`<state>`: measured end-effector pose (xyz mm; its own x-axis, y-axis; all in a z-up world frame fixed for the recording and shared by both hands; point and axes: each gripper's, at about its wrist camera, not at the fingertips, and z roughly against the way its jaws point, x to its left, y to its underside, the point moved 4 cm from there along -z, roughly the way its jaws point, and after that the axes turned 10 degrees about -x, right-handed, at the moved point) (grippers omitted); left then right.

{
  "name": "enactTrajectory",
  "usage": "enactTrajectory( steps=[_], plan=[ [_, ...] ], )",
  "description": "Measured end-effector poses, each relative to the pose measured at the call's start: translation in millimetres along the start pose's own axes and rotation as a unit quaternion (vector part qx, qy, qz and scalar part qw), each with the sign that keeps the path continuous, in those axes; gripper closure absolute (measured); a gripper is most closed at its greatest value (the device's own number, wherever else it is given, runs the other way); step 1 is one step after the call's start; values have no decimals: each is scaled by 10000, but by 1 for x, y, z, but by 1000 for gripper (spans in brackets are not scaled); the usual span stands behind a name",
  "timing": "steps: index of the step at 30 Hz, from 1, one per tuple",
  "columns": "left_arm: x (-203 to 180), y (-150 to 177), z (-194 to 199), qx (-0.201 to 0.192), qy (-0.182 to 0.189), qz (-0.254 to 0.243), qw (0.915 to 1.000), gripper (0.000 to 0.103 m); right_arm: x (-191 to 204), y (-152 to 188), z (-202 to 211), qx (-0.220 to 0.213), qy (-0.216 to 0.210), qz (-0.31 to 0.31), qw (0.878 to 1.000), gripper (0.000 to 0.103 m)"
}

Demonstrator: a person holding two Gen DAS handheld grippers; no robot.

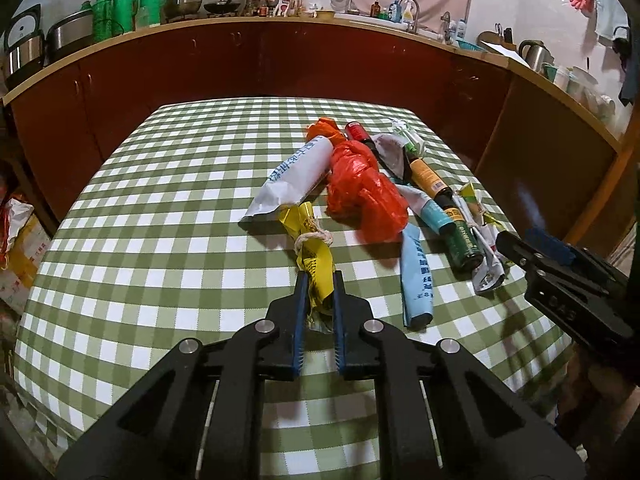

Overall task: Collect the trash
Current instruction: 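Grasp the yellow wrapper with the left tool while the right tool grasps the white wrapper, then carry both held wrappers over the black trash bin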

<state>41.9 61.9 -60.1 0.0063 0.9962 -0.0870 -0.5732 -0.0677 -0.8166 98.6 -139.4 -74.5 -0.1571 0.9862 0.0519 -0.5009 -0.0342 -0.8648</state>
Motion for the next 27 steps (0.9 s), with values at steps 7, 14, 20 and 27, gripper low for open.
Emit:
enactTrajectory(
  steps=[7, 14, 20, 27],
  plan=[
    [2, 1, -5, 30, -25, 78, 10000, 92, 2, 4, -2, 82, -112, -7, 9999, 86],
    [-7, 2, -2, -37, 49, 53, 10000, 92, -4, -1, 12, -124, -79, -53, 9999, 88],
    [-26, -1, 4, -120, 225, -16, 9997, 92, -16, -6, 20, -254, -16, -107, 9996, 89],
    [-53, -8, 5, -183, 476, -125, 9986, 92, -32, -10, 28, -350, 118, -183, 9992, 89]
  ],
)
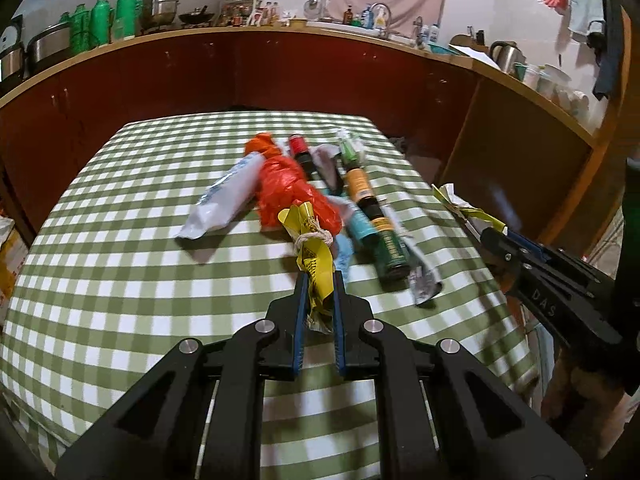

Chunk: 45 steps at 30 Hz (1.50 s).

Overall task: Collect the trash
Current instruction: 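Carry both held wrappers over the black trash bin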

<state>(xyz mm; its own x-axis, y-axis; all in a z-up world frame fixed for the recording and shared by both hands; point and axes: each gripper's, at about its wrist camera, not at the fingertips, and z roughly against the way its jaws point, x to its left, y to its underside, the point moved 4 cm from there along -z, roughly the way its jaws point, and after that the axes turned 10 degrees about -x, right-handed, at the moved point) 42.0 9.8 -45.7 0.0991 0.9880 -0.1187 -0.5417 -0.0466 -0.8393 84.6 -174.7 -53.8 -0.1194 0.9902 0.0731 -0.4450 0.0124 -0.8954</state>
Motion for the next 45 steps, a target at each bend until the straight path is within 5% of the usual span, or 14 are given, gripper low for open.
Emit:
enactTrajectory(
  steps=[23, 45],
  plan=[
    [-89, -27, -30, -151, 685, -329, 9970, 92, -78, -6, 12, -200, 719, -266, 9969, 89],
    [-169, -26, -95, 221, 987, -692, 9925, 92, -139, 8, -4, -102, 1026, -639, 9926, 89]
  ],
)
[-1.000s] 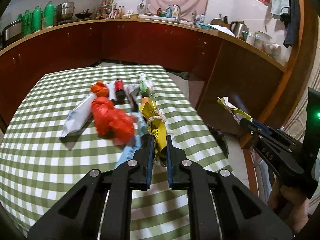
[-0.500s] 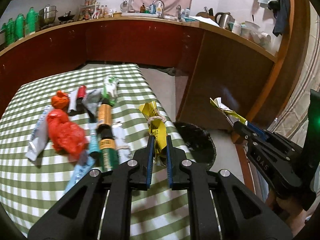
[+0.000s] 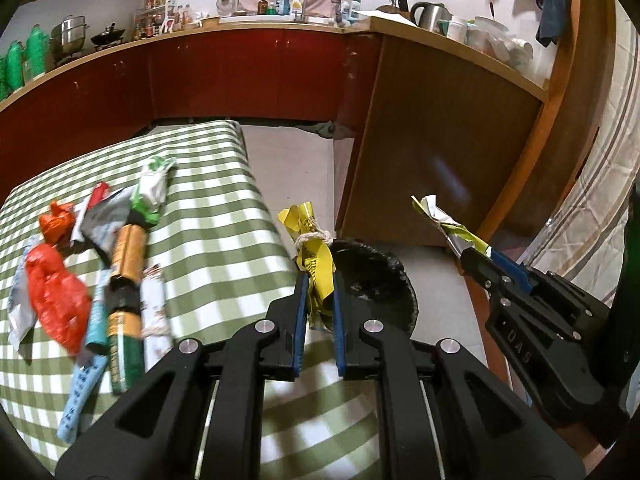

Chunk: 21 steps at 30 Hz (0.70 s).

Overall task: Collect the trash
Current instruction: 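Carry both held wrappers over the black trash bin, then open the right tool and the left tool to drop wrappers into the bin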

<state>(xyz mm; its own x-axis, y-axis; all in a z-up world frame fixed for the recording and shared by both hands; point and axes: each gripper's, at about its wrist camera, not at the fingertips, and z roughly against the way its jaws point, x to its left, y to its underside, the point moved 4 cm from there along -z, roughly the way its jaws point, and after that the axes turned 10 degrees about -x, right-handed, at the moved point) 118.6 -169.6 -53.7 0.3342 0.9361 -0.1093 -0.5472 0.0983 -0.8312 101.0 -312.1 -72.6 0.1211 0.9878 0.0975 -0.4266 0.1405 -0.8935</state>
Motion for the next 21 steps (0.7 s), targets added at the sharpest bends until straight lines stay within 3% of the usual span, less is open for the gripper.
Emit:
enactTrajectory(
  steps=[10, 13, 15, 18, 21],
  plan=[
    [-15, -6, -26, 99, -21, -123, 9999, 90, -13, 1, -25, 76, 44, -72, 9999, 89],
    [-15, -7, -33, 149, -58, -86, 9998, 75, -16, 6, -39, 256, 44, -106, 9996, 85],
    [-12, -7, -35, 148, -81, 8, 9999, 64, -19, 9, -44, 307, 103, -158, 9994, 76],
    [-9, -7, -38, 191, -90, 95, 9997, 59, -20, 10, -44, 283, 180, -192, 9993, 63],
    [-8, -8, -39, 191, -88, 143, 9997, 55, -20, 9, -40, 259, 221, -149, 9993, 61]
  ],
)
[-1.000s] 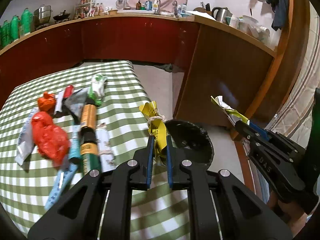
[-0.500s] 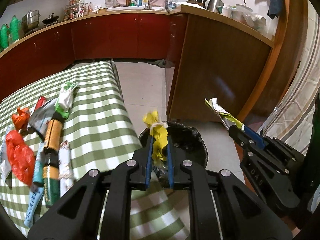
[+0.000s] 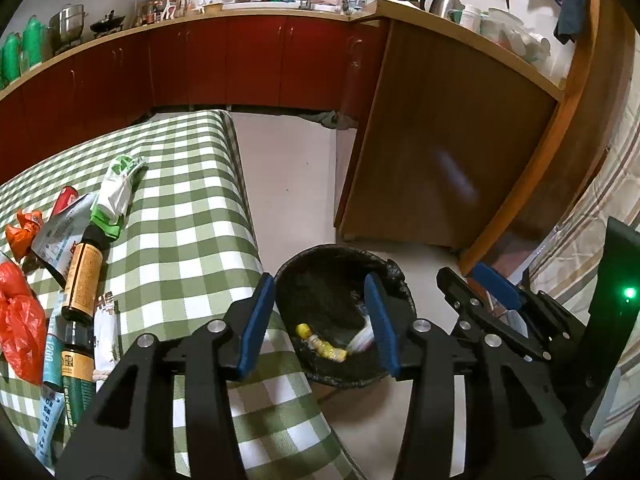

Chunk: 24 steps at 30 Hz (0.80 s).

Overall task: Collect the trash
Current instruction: 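Open the right tool and the left tool to drop wrappers into the bin, then grasp the blue tube with the left tool while the right tool grasps the white paper roll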

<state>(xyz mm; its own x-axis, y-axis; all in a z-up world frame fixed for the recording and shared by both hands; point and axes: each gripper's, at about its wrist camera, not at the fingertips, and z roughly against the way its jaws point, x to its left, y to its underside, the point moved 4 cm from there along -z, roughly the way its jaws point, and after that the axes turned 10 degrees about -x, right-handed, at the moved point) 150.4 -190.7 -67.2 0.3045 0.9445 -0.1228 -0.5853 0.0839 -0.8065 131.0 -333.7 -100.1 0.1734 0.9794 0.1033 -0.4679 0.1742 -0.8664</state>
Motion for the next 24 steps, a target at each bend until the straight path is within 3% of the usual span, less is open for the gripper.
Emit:
enactTrajectory(
  steps=[7, 12, 18, 24],
  plan=[
    [14, -3, 18, -110, -23, 111, 9999, 51, 4, -6, 12, -60, 7, 17, 10000, 57],
    [33, -1, 43, -188, -156, 209, 9995, 50, 19, -10, 28, -124, -89, 41, 9999, 48],
    [67, 7, 77, -296, -477, 290, 9980, 50, 51, -12, 42, -122, -269, 195, 9994, 38],
    [106, 19, 108, -359, -866, 404, 9948, 46, 91, -8, 56, -133, -609, 358, 9974, 35]
  ],
)
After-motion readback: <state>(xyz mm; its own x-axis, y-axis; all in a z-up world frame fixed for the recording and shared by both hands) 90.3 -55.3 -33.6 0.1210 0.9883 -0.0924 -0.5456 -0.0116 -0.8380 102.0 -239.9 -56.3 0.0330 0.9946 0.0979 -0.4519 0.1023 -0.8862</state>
